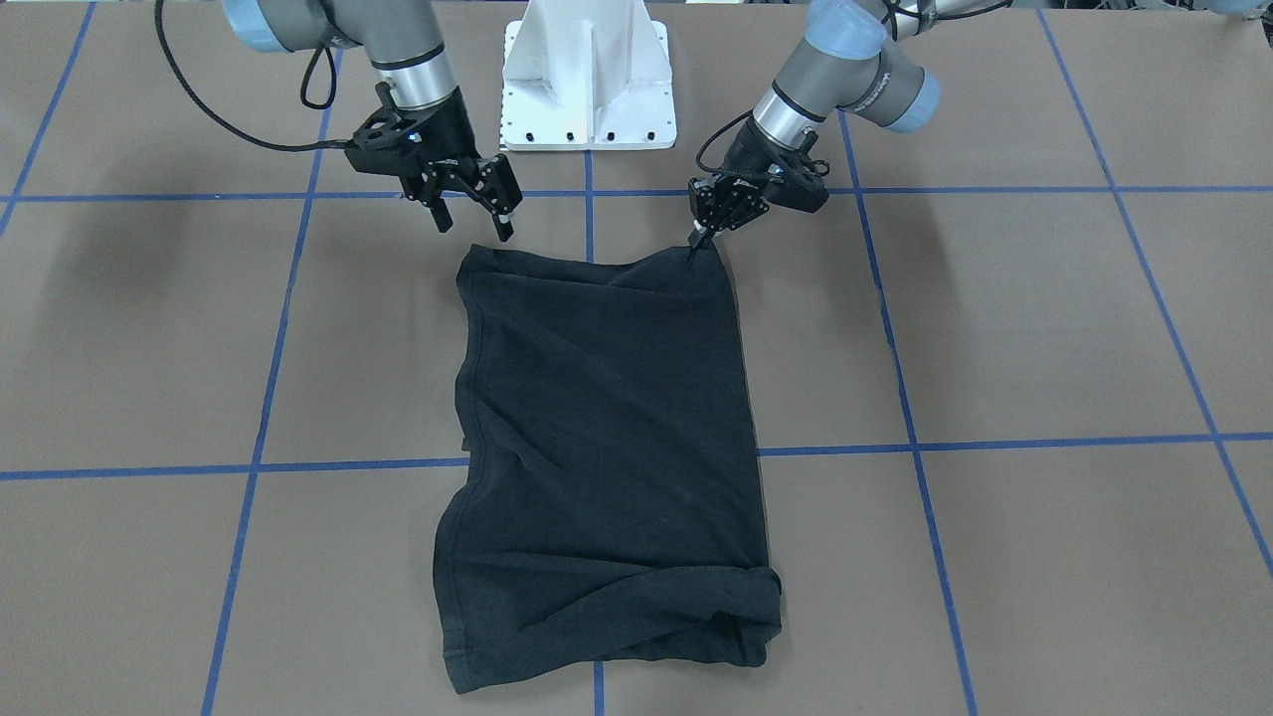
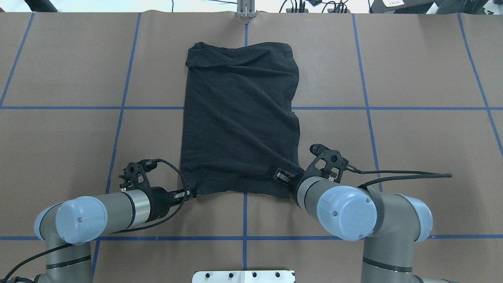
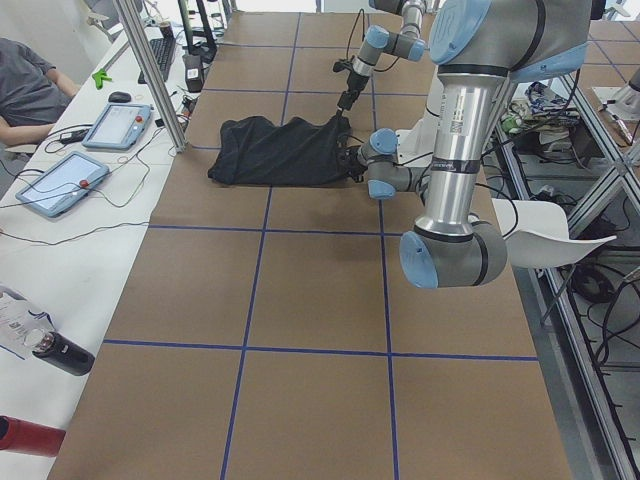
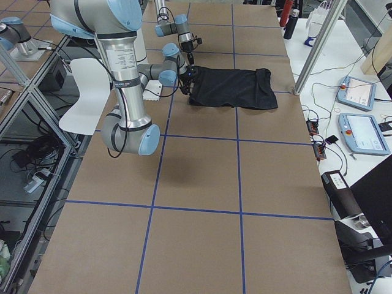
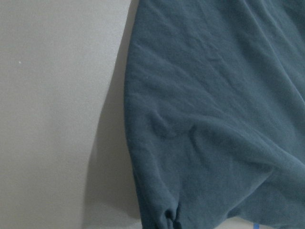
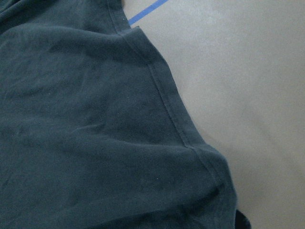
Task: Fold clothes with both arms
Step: 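Grasp the near shirt corners with both grippers, right gripper adjusting inward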
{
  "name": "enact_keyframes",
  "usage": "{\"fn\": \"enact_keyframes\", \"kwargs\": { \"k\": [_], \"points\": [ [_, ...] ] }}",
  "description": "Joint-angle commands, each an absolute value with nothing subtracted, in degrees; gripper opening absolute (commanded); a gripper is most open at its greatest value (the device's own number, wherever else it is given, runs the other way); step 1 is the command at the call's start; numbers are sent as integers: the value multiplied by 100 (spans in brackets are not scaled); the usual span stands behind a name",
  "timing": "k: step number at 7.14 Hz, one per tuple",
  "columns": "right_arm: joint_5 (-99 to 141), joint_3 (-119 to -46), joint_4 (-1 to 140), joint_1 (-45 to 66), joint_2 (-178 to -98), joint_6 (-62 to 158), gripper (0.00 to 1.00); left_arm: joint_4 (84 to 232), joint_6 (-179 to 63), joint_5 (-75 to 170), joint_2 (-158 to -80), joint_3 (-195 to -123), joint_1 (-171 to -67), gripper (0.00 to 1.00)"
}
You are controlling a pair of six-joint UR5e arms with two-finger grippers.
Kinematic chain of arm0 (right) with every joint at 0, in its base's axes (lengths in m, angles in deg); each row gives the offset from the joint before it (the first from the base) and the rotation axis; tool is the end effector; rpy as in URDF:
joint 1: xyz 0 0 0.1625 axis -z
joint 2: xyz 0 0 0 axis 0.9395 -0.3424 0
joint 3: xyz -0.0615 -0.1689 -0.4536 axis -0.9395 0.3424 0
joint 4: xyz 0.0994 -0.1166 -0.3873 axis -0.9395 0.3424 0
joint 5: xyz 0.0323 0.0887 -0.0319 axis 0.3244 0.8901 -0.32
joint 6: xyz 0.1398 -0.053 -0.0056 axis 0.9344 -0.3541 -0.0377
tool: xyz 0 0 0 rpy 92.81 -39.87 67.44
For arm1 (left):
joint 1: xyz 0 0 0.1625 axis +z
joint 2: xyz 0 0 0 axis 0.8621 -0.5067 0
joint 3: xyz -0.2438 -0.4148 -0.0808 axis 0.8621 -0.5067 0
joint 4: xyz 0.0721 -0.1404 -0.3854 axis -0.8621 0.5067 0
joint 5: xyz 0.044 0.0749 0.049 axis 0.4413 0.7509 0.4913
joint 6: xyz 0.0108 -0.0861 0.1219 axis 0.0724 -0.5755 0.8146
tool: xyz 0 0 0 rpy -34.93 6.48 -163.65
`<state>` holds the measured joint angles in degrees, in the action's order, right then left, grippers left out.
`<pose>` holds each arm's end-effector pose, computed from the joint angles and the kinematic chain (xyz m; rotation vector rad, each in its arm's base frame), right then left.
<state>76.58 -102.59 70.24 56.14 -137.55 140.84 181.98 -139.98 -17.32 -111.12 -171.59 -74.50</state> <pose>-0.5775 -0.3094 0.3435 0.1331 -1.0018 0.6264 0.5674 -0.2986 0.4147 0.1466 1.3145 -0.3598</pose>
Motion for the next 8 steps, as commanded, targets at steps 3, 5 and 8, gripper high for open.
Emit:
{"fn": "enact_keyframes", "kwargs": {
  "k": [3, 5, 8],
  "points": [
    [7270, -9727, 7042, 5741, -13405, 14286, 95, 18206, -14010, -1695, -11070, -17163, -7450, 0],
    [7252, -9263, 7033, 5627, -13036, 14304, 95, 18206, -14010, -1695, -11061, -17163, -7450, 0],
    [7252, -9023, 7024, 5583, -13026, 14252, 95, 18215, -14010, -1695, -11070, -17163, -7450, 0]
  ]
}}
